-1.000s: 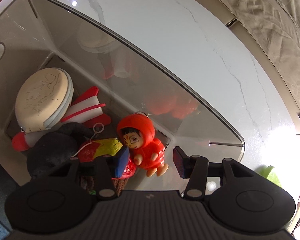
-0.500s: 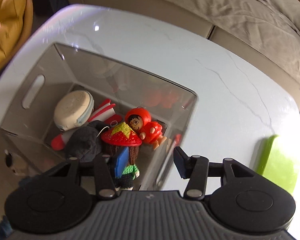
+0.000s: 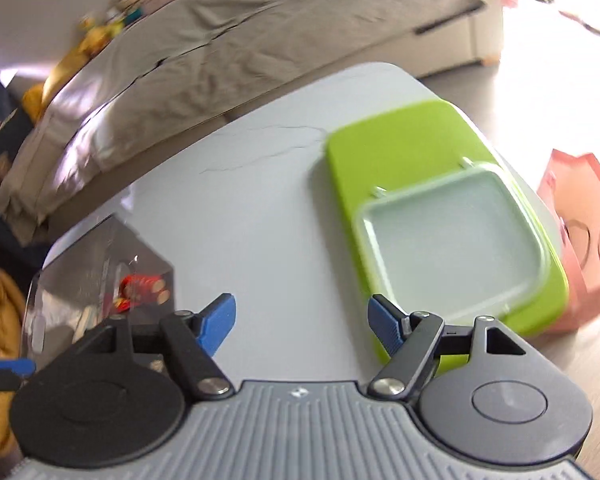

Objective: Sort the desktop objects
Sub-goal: 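Grasp the edge of the lime-green lid with the right tool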

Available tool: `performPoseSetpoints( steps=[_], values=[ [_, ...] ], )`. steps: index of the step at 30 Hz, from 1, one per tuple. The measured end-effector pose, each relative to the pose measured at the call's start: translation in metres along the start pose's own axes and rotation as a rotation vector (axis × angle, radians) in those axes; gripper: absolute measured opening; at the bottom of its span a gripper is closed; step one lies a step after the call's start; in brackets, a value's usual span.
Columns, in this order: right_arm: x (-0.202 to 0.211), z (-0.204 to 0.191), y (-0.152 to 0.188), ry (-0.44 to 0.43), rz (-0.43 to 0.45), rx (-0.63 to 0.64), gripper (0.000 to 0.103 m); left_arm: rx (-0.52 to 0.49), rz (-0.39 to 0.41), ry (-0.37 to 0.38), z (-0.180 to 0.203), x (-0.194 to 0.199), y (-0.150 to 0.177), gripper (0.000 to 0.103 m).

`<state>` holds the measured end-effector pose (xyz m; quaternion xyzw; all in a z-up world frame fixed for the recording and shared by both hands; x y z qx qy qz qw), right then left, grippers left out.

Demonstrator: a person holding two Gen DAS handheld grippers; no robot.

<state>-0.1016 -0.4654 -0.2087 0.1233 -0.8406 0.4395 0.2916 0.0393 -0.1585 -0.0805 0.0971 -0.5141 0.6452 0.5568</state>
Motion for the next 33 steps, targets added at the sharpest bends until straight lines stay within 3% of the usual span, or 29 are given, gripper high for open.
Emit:
performPoseSetpoints(
  steps=[3, 8, 11, 17, 24, 29, 33],
  values=[
    [-0.007, 0.070, 0.025, 0.061, 0.059, -0.192, 0.075, -0.052, -0.050, 0.009, 0.023, -0.018, 0.013, 0.103],
    [-0.022, 0.146, 0.070, 0.136, 0.125, -0.429, 0.075, -0.139, -0.117, -0.003, 0.054, -0.043, 0.030, 0.103],
    [-0.036, 0.172, 0.094, 0.150, 0.147, -0.538, 0.075, -0.167, -0.158, -0.012, 0.064, -0.055, 0.038, 0.103],
    [-0.061, 0.184, 0.119, 0.098, 0.201, -0.705, 0.077, -0.204, -0.217, -0.051, 0.069, -0.069, 0.048, 0.103],
    [-0.078, 0.190, 0.124, 0.015, 0.296, -0.829, 0.080, -0.209, -0.252, -0.086, 0.069, -0.074, 0.055, 0.103],
    [-0.088, 0.185, 0.123, -0.023, 0.322, -0.853, 0.080, -0.213, -0.268, -0.095, 0.070, -0.077, 0.060, 0.103],
    [-0.094, 0.177, 0.122, -0.032, 0.311, -0.829, 0.073, -0.214, -0.277, -0.095, 0.070, -0.077, 0.063, 0.103]
  ],
)
Point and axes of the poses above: each gripper's, at about its wrist camera, not at the fingertips, and x roughly against the way its jaws point, z to its right, y to its underside, the point moved 7 cm from there along -x, roughly the way its jaws point, and after that the axes turned 13 degrees about z, right-handed, at the moved point
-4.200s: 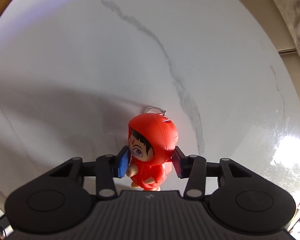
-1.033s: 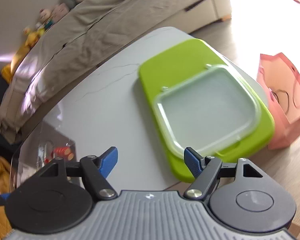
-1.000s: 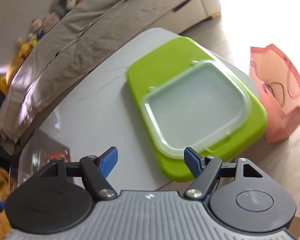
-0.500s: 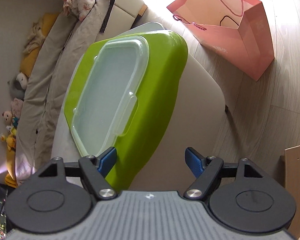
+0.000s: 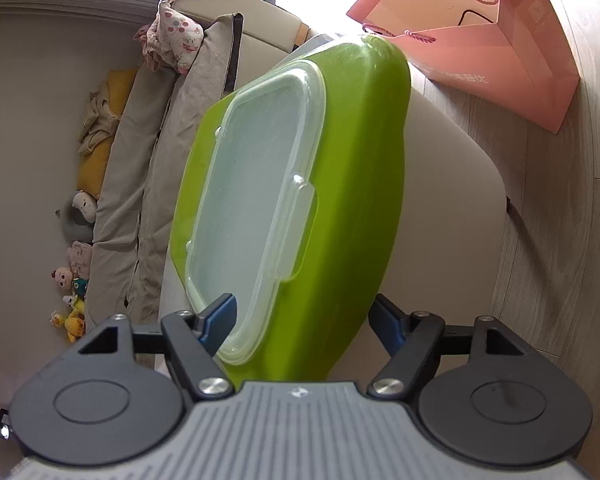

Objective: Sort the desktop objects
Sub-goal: 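Grasp the edge of the lime-green lid with the right tool, then tilt the lid upright with the right tool while the left tool grasps its opposite edge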

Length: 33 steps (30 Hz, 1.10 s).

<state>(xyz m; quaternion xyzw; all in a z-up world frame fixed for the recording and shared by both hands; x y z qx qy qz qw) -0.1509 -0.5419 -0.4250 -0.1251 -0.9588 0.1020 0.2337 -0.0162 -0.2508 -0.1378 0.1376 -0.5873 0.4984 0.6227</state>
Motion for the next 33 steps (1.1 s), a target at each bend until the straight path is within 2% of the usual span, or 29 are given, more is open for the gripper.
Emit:
performPoseSetpoints(
  steps=[3, 9, 17, 28, 31, 33],
  values=[
    [0.002, -0.005, 0.004, 0.011, 0.014, 0.054, 0.071, 0.004, -0.006, 0.000, -0.001, -0.002, 0.003, 0.103],
    [0.009, -0.007, 0.004, 0.005, 0.016, 0.055, 0.067, 0.023, -0.014, 0.006, -0.003, -0.003, 0.008, 0.103],
    [0.012, 0.006, 0.002, -0.043, -0.018, -0.049, 0.060, 0.039, -0.016, 0.032, 0.001, -0.005, 0.011, 0.103],
    [0.046, 0.031, 0.010, -0.072, 0.010, -0.071, 0.059, 0.040, -0.032, 0.076, 0.011, -0.006, 0.022, 0.103],
    [0.048, 0.034, 0.010, -0.120, 0.045, -0.093, 0.066, 0.040, -0.034, 0.078, 0.012, -0.007, 0.023, 0.103],
    [0.047, 0.035, 0.007, -0.151, 0.083, -0.122, 0.084, 0.045, -0.032, 0.082, 0.012, -0.008, 0.023, 0.103]
  ],
)
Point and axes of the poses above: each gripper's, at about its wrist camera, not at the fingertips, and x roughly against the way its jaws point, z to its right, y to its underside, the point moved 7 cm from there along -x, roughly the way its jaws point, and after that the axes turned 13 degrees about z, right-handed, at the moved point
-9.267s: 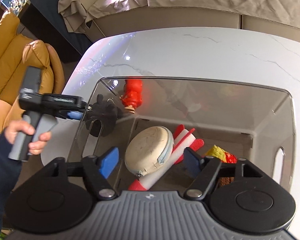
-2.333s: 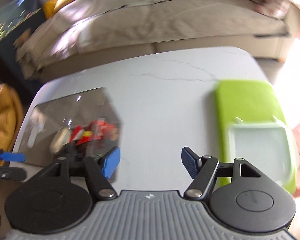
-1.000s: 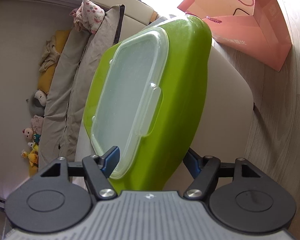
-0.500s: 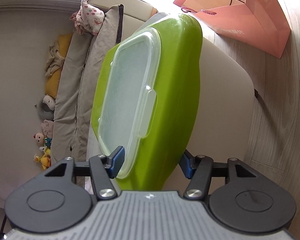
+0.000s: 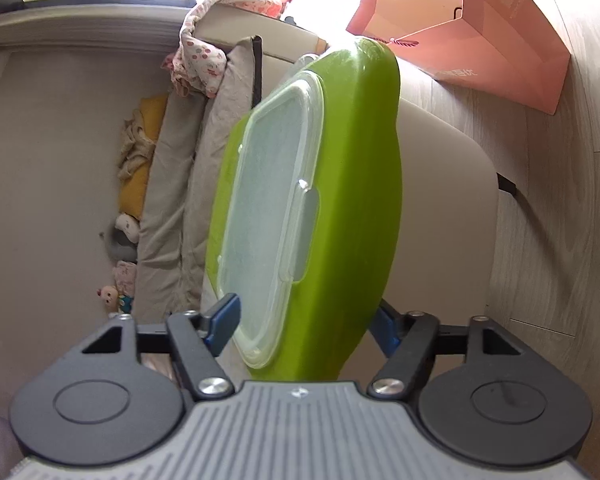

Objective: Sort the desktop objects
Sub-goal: 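Tilt the lid upright with the right tool while the left tool grasps its opposite edge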

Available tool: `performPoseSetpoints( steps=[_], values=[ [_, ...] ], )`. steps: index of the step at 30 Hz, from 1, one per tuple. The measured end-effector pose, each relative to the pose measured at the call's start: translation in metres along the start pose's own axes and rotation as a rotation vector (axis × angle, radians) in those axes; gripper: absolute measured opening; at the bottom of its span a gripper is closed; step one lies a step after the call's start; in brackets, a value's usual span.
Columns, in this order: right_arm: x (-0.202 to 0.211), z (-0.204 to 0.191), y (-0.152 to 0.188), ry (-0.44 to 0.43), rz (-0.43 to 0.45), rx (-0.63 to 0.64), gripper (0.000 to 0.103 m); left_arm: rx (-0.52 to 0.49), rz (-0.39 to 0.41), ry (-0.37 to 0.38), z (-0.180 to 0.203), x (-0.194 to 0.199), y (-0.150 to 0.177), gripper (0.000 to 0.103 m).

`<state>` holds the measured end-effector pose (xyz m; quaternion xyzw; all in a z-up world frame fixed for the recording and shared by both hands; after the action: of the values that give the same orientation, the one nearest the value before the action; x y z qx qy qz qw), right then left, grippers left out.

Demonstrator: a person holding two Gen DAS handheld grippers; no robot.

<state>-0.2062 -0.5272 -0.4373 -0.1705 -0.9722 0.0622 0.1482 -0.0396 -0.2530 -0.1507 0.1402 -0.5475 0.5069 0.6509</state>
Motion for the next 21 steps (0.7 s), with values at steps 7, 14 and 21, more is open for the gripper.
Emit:
performPoseSetpoints(
  steps=[7, 14, 21],
  values=[
    [-0.017, 0.022, 0.003, 0.017, 0.032, -0.067, 0.077, 0.021, 0.013, 0.044, 0.002, -0.011, -0.006, 0.103],
    [-0.013, 0.017, 0.001, -0.007, 0.049, -0.118, 0.054, 0.083, 0.056, 0.174, 0.015, -0.035, -0.021, 0.103],
    [0.005, 0.000, -0.017, 0.017, 0.036, -0.186, 0.048, 0.314, 0.095, 0.321, 0.007, -0.071, -0.048, 0.103]
  ],
)
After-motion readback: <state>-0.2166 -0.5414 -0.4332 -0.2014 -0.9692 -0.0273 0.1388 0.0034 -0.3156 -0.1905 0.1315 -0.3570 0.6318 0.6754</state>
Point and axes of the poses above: each gripper's, at about its wrist camera, not at the fingertips, and x roughly against the way its jaws point, z to its right, y to its underside, the point moved 7 cm from there along -x, roughly the way its jaws point, and after that the axes turned 13 degrees about z, right-handed, at the moved point
